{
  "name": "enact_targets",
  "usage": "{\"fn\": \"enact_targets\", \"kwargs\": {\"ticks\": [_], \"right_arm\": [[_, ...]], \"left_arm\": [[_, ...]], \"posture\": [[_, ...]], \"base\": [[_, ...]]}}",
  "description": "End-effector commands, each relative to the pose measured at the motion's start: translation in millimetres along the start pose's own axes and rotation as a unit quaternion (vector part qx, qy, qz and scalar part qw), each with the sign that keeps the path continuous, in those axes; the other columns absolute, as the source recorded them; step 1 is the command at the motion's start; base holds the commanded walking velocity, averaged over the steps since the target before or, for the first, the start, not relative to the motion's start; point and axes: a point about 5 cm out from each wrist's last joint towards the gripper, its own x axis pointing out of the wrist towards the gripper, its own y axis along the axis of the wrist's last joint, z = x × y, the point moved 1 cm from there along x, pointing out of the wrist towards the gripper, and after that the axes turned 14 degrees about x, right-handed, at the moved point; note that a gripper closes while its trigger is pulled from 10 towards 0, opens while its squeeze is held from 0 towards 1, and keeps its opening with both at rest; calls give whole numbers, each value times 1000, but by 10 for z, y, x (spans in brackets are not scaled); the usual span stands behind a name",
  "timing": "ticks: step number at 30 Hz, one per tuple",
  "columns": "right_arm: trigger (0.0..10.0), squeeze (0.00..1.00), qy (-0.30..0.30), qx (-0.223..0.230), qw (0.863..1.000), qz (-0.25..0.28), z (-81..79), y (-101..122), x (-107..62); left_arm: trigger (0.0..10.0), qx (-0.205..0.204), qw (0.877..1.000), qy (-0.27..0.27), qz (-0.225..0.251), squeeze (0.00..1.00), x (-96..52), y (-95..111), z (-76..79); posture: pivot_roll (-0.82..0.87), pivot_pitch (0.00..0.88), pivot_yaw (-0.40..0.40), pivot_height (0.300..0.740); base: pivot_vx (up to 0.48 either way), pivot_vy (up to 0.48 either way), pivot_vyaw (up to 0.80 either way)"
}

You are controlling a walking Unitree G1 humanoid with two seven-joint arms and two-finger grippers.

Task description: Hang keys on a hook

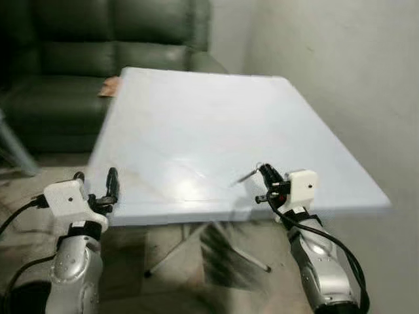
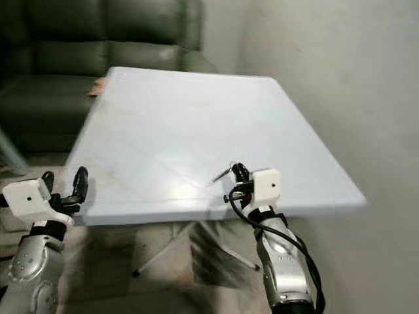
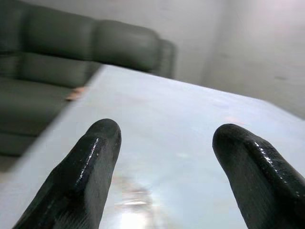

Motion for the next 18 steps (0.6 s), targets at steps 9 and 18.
{"fn": "enact_targets", "kwargs": {"ticks": [9,18], "right_arm": [[10000,0,4,4,1000,4,-39,20,22],[10000,0,4,3,1000,1,-37,10,11]], "left_arm": [[10000,8,1000,-5,-4,0,0,1,-10],[10000,4,1000,-9,-14,0,-5,-21,-4]], "posture": [[-45,0,-56,728],[-44,0,-56,728]], "base": [[0,0,-783],[0,259,-788]]}}
